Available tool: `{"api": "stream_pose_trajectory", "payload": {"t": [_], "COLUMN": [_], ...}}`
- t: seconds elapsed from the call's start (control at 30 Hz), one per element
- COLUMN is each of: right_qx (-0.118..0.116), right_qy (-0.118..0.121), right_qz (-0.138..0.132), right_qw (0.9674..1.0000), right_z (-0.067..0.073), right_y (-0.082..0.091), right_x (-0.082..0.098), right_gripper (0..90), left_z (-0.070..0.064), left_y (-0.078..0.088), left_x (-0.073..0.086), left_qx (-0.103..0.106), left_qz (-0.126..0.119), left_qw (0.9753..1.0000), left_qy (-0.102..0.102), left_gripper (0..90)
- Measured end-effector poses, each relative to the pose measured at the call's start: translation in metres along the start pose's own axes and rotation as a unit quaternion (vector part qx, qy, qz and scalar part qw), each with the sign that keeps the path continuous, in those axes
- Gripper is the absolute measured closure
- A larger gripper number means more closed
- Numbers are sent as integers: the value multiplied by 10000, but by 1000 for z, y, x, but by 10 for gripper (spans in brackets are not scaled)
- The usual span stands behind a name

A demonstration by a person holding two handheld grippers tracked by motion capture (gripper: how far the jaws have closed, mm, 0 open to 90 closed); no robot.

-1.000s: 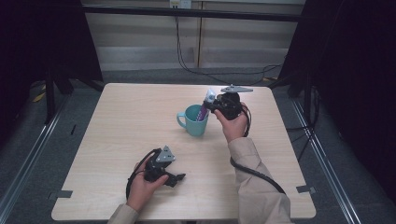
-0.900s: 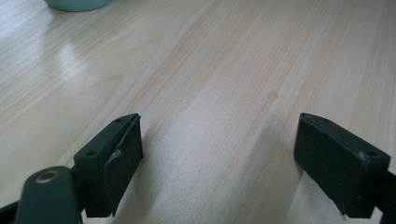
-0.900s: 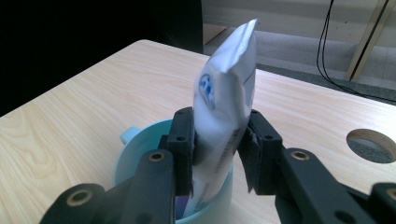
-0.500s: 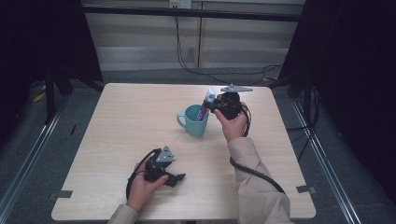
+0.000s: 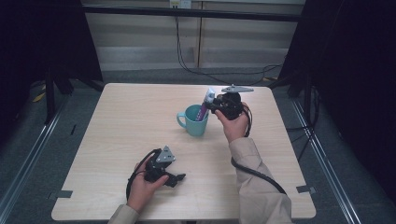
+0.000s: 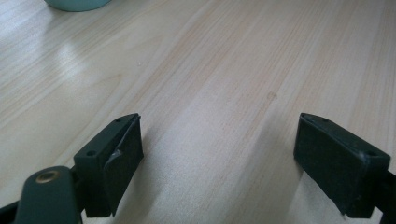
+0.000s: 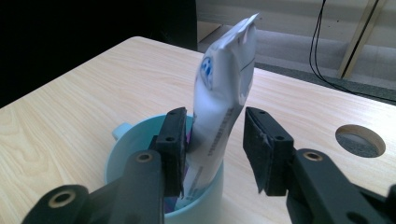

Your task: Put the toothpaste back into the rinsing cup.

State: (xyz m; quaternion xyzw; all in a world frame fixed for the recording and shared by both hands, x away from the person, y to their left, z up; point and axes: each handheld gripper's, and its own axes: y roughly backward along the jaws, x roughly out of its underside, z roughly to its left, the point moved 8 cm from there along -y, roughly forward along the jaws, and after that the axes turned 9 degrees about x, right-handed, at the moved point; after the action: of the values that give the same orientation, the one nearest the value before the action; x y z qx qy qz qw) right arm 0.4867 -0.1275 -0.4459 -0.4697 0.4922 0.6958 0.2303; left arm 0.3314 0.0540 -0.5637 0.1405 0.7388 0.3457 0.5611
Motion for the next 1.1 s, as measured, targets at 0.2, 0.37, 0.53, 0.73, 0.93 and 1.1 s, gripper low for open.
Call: {"api": "stream_pose_trajectory", "payload": {"t": [0.2, 0.37, 0.53, 0.73, 0.93, 1.1], "right_qx": [24, 61, 37, -55, -109, -130], "right_qy": [8, 7, -18, 28, 133, 305], "right_qz": [77, 89, 115, 183, 296, 466], "right_qw": [10000, 9999, 9999, 9998, 9994, 9984], "right_z": [-2, -7, -10, -9, -6, -4], "right_y": [4, 10, 15, 21, 25, 27], "right_x": [3, 5, 7, 9, 15, 22], "right_gripper": [560, 535, 482, 387, 328, 292], "left_z": [0, 0, -1, -1, -1, -1], "left_y": [0, 0, 0, 0, 0, 0], "left_x": [0, 0, 0, 0, 0, 0], "left_qx": [2, 0, -1, -6, -1, 1], "left_qz": [-7, -7, -5, 12, 6, -5], "left_qw": [10000, 10000, 10000, 10000, 10000, 10000], "left_qy": [5, 7, 7, 6, 20, 19], "left_gripper": [152, 152, 152, 152, 152, 152]}}
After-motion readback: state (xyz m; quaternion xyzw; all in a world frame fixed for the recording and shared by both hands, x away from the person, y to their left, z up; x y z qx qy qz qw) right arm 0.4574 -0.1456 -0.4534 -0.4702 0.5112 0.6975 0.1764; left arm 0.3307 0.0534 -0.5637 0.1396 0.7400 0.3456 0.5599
